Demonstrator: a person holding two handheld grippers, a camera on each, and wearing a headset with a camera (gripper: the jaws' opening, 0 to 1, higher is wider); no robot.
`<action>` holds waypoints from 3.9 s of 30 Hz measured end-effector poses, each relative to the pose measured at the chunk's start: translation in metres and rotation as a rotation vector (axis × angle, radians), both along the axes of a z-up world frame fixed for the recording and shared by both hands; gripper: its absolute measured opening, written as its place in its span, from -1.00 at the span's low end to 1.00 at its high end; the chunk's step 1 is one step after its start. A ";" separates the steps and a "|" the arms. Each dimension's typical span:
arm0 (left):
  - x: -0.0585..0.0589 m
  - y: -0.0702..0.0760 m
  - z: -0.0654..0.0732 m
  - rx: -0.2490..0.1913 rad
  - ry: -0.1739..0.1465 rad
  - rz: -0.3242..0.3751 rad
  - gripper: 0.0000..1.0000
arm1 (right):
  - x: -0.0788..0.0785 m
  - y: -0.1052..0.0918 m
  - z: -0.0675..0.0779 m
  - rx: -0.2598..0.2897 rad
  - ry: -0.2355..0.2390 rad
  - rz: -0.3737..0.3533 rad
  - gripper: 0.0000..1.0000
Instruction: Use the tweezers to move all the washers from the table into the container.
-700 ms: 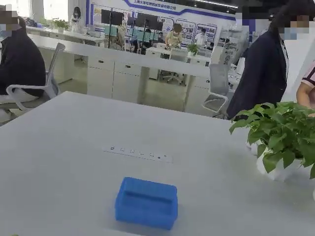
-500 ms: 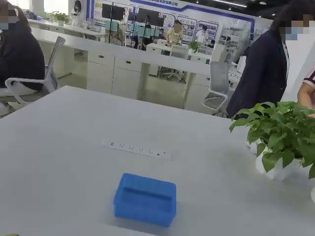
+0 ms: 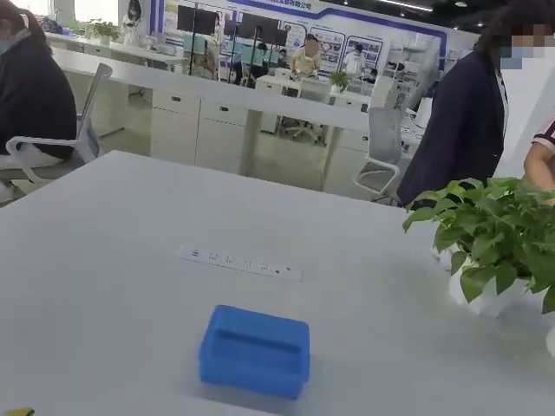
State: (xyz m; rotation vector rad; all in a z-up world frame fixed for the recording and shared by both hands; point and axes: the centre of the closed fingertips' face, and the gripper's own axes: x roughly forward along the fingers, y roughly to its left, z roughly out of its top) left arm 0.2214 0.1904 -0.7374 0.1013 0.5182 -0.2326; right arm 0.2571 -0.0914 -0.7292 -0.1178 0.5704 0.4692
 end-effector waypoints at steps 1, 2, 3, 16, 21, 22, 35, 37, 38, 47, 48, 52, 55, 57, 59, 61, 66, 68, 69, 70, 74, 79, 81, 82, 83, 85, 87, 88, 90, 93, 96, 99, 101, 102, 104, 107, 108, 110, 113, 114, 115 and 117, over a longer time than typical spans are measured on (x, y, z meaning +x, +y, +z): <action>0.000 -0.001 0.000 0.000 0.001 -0.004 0.93 | 0.000 0.000 0.000 -0.002 0.000 0.000 0.82; 0.000 -0.001 0.000 0.000 0.003 -0.006 0.92 | 0.000 -0.001 0.000 -0.004 0.000 0.001 0.82; 0.001 -0.001 0.000 -0.001 0.003 -0.009 0.91 | 0.001 -0.001 0.000 -0.003 0.000 0.001 0.82; 0.006 -0.011 -0.003 0.011 0.017 -0.077 0.69 | 0.004 0.003 -0.003 -0.011 0.009 0.011 0.80; 0.011 -0.028 -0.011 -0.032 0.057 -0.159 0.37 | 0.005 0.006 -0.007 -0.020 0.021 0.020 0.79; 0.011 -0.032 -0.012 -0.036 0.063 -0.180 0.31 | 0.005 0.006 -0.008 -0.023 0.024 0.022 0.79; 0.016 -0.065 -0.044 -0.012 0.171 -0.395 -0.08 | 0.004 0.009 -0.013 -0.021 0.044 0.018 0.76; 0.018 -0.069 -0.053 -0.001 0.189 -0.430 -0.13 | 0.003 0.010 -0.018 -0.031 0.055 0.025 0.76; 0.019 -0.070 -0.059 0.013 0.208 -0.446 -0.13 | 0.002 0.010 -0.019 -0.035 0.059 0.029 0.76; 0.024 -0.087 -0.094 0.090 0.303 -0.616 -0.40 | 0.003 0.016 -0.026 -0.047 0.082 0.052 0.74; 0.026 -0.091 -0.097 0.101 0.303 -0.643 -0.44 | 0.003 0.018 -0.027 -0.050 0.084 0.056 0.74; 0.035 -0.095 -0.109 0.164 0.298 -0.679 -0.69 | 0.004 0.021 -0.030 -0.048 0.093 0.062 0.73; 0.033 -0.100 -0.115 0.153 0.325 -0.705 -0.72 | 0.003 0.025 -0.030 -0.049 0.094 0.069 0.73; 0.033 -0.103 -0.119 0.156 0.333 -0.720 -0.76 | 0.002 0.027 -0.031 -0.049 0.098 0.073 0.72; 0.033 -0.106 -0.122 0.172 0.331 -0.739 -0.81 | 0.001 0.028 -0.033 -0.049 0.103 0.078 0.72; 0.029 -0.110 -0.126 0.189 0.341 -0.791 -0.83 | 0.000 0.031 -0.033 -0.045 0.107 0.085 0.72; 0.032 -0.112 -0.126 0.195 0.334 -0.818 -0.98 | -0.003 0.043 -0.031 -0.036 0.092 0.121 0.69; 0.031 -0.113 -0.125 0.208 0.329 -0.836 -1.00 | -0.005 0.048 -0.032 -0.033 0.091 0.136 0.67; 0.029 -0.114 -0.124 0.214 0.329 -0.843 -1.00 | -0.006 0.051 -0.033 -0.035 0.093 0.142 0.67; 0.027 -0.115 -0.123 0.217 0.328 -0.847 -1.00 | -0.006 0.054 -0.035 -0.039 0.097 0.150 0.67; 0.023 -0.116 -0.113 0.228 0.321 -0.850 -1.00 | -0.007 0.060 -0.037 -0.053 0.099 0.171 0.69; 0.026 -0.116 -0.090 0.199 0.312 -0.829 -1.00 | -0.008 0.067 -0.036 -0.060 0.094 0.204 0.67; 0.028 -0.115 -0.077 0.190 0.290 -0.827 -1.00 | -0.008 0.068 -0.036 -0.064 0.096 0.209 0.67; 0.031 -0.113 -0.070 0.195 0.274 -0.827 -1.00 | -0.009 0.067 -0.036 -0.066 0.094 0.210 0.66; 0.033 -0.112 -0.065 0.201 0.260 -0.826 -1.00 | -0.009 0.067 -0.036 -0.066 0.094 0.210 0.65; 0.038 -0.110 -0.052 0.209 0.230 -0.823 -1.00 | -0.010 0.066 -0.034 -0.061 0.092 0.208 0.65; 0.040 -0.108 -0.041 0.210 0.204 -0.829 -1.00 | -0.011 0.065 -0.034 -0.055 0.093 0.201 0.64; 0.040 -0.106 -0.037 0.208 0.199 -0.830 -1.00 | -0.011 0.064 -0.034 -0.052 0.093 0.198 0.64; 0.043 -0.104 -0.028 0.196 0.181 -0.821 -1.00 | -0.012 0.062 -0.035 -0.042 0.094 0.186 0.63; 0.047 -0.099 -0.021 0.187 0.165 -0.805 -1.00 | -0.015 0.059 -0.038 -0.029 0.105 0.174 0.63; 0.052 -0.094 -0.018 0.189 0.161 -0.793 -1.00 | -0.017 0.055 -0.040 -0.028 0.114 0.163 0.62; 0.054 -0.090 -0.014 0.190 0.153 -0.786 -1.00 | -0.016 0.052 -0.041 -0.024 0.117 0.154 0.62; 0.056 -0.087 -0.013 0.199 0.149 -0.783 -1.00 | -0.015 0.052 -0.041 -0.019 0.119 0.151 0.62; 0.057 -0.084 -0.012 0.201 0.150 -0.782 -1.00 | -0.015 0.051 -0.041 -0.019 0.120 0.150 0.61; 0.059 -0.082 -0.011 0.196 0.146 -0.777 -1.00 | -0.014 0.051 -0.041 -0.022 0.119 0.148 0.61; 0.060 -0.082 -0.009 0.182 0.140 -0.780 -1.00 | -0.012 0.052 -0.042 -0.021 0.122 0.149 0.61; 0.061 -0.083 -0.009 0.181 0.135 -0.784 -1.00 | -0.012 0.052 -0.042 -0.021 0.122 0.149 0.61; 0.063 -0.085 -0.010 0.186 0.133 -0.789 -1.00 | -0.011 0.053 -0.044 -0.022 0.125 0.151 0.61; 0.065 -0.088 -0.012 0.196 0.133 -0.806 -1.00 | -0.011 0.054 -0.044 -0.026 0.128 0.155 0.61; 0.065 -0.089 -0.014 0.192 0.135 -0.808 -1.00 | -0.011 0.054 -0.044 -0.030 0.127 0.156 0.60; 0.065 -0.090 -0.016 0.188 0.135 -0.814 -1.00 | -0.011 0.054 -0.044 -0.031 0.127 0.157 0.60; 0.065 -0.093 -0.014 0.171 0.124 -0.820 -1.00 | -0.011 0.053 -0.045 -0.031 0.129 0.154 0.60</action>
